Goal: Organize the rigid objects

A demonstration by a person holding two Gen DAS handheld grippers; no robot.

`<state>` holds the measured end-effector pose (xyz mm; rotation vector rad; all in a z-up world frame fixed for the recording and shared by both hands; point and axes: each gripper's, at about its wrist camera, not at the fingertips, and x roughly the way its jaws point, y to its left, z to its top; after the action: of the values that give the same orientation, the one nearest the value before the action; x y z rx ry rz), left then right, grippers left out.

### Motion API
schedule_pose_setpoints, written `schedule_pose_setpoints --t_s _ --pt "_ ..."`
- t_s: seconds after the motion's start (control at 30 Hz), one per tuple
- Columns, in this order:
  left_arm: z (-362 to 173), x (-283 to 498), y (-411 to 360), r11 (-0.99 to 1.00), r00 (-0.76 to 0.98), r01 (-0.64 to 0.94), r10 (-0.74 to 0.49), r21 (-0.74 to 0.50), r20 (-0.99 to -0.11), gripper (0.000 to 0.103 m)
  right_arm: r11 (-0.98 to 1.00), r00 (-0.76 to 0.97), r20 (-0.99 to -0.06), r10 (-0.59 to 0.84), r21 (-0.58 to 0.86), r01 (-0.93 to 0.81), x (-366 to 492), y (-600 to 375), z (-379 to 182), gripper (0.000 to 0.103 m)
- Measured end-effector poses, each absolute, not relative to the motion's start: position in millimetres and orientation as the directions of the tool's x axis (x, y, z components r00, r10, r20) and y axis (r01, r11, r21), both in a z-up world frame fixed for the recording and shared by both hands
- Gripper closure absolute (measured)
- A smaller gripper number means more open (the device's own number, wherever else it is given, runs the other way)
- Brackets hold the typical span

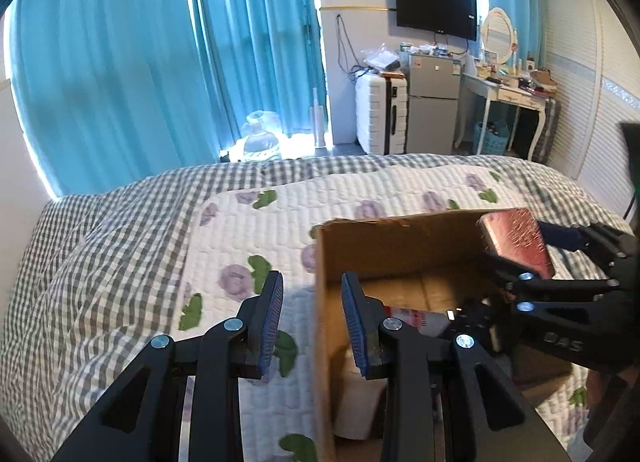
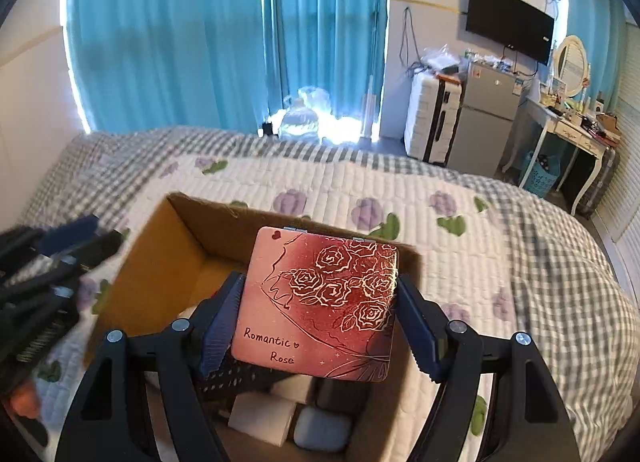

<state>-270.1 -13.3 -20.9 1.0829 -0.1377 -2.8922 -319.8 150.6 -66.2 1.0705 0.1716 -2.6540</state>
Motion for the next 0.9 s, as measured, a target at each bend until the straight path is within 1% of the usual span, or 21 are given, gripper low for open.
schedule_pose_setpoints --t_s 0.23,0.3,0.4,0.5,0.6,0.7,0.9 --pt "-35 -281 -22 -0.995 -0.75 0.0 -0.063 0.095 -0.658 0.07 -0.958 -0.625 -0.763 -0.168 -0.023 0.285 -355 136 -106 0.028" --pt "-39 -281 -23 -0.996 -0.747 -0.003 -0.056 0.088 -0.662 0.07 -0.959 -0.606 -0.773 -0.187 0.01 0.283 -361 138 -109 0.026" --pt "-43 -280 -21 -0.995 -0.74 -0.007 -0.061 0.098 -0.67 0.07 -0.965 -0.641 -0.743 -0.189 0.02 0.262 -358 145 -104 0.022" --pt "-38 -276 -19 -0.994 -0.741 -0.005 -0.069 0.108 -0.668 0.07 -0.968 -0.654 -0.733 -0.19 0.028 0.249 -351 152 -99 0.022" --pt "-24 -264 -15 -0.995 -0.753 -0.001 -0.063 0.098 -0.656 0.07 -0.97 -0.668 -0.721 -0.187 0.029 0.24 -337 159 -85 0.022" --pt "5 -245 -6 -0.995 -0.78 -0.01 -0.055 0.1 -0.624 0.07 -0.976 -0.695 -0.7 -0.167 0.015 0.219 -320 167 -59 0.022" --pt "70 -204 9 -0.995 -0.848 -0.025 -0.028 0.093 -0.529 0.07 -0.983 -0.788 -0.6 -0.134 -0.023 0.185 -269 186 20 0.022"
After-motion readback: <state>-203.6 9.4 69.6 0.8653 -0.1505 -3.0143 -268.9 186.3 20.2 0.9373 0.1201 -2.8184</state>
